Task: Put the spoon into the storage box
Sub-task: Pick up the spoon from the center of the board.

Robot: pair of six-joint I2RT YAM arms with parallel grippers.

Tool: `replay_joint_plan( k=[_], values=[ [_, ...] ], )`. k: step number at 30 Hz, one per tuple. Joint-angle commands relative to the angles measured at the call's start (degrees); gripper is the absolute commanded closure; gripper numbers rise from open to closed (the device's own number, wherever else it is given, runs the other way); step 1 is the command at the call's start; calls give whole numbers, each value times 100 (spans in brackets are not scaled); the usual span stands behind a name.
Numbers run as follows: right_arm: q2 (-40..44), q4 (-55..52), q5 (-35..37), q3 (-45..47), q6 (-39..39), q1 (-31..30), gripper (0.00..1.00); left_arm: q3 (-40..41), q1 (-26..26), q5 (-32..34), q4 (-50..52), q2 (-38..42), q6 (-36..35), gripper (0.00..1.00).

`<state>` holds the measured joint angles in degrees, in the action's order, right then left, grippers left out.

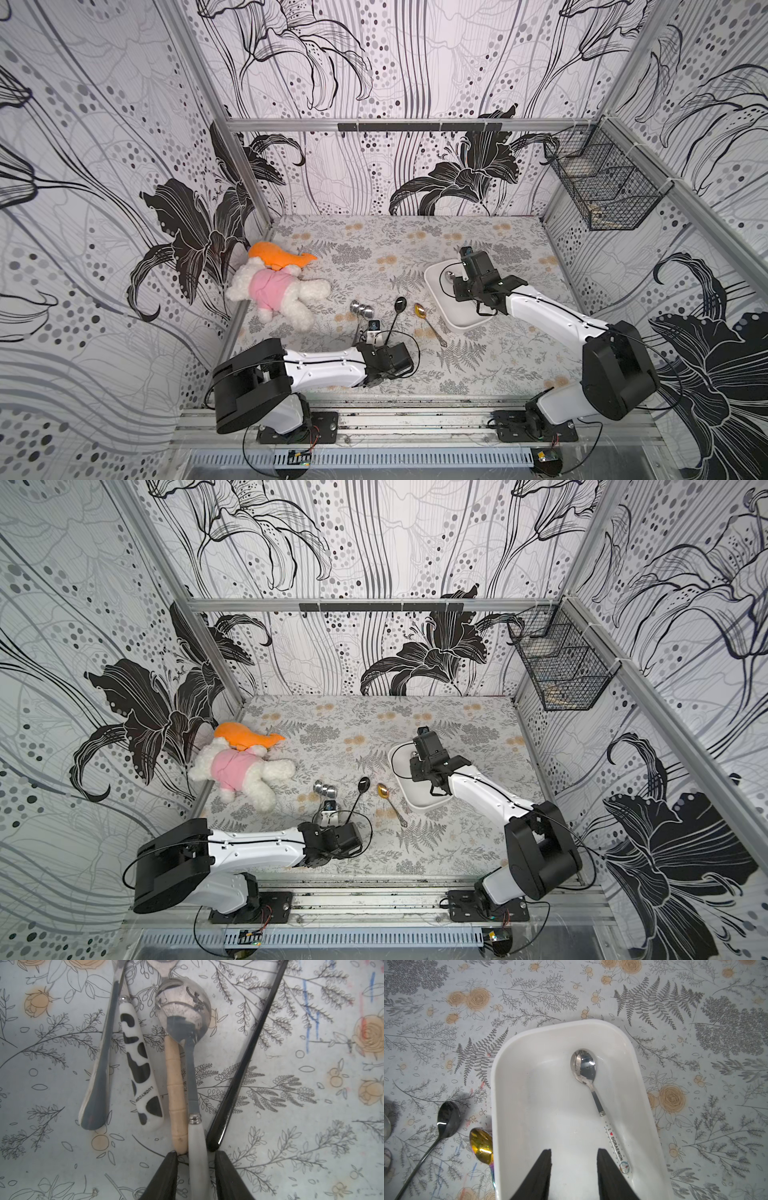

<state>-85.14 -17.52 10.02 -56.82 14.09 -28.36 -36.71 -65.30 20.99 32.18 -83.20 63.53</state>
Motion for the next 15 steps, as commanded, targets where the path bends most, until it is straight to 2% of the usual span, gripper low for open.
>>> replay_joint_plan(
  k=[1,10,13,15],
  values=[
    [78,42,-40,49,94,-17,59,395,-53,-628,472,16,203,63],
    [112,41,-40,57,95,-15,59,625,-79,-977,302,108,162,63],
    [129,52,-18,83,103,-20,59,672,-97,-1001,336,67,142,67],
    [138,43,-21,83,103,-20,59,709,-97,-1009,337,91,123,76]
  ],
)
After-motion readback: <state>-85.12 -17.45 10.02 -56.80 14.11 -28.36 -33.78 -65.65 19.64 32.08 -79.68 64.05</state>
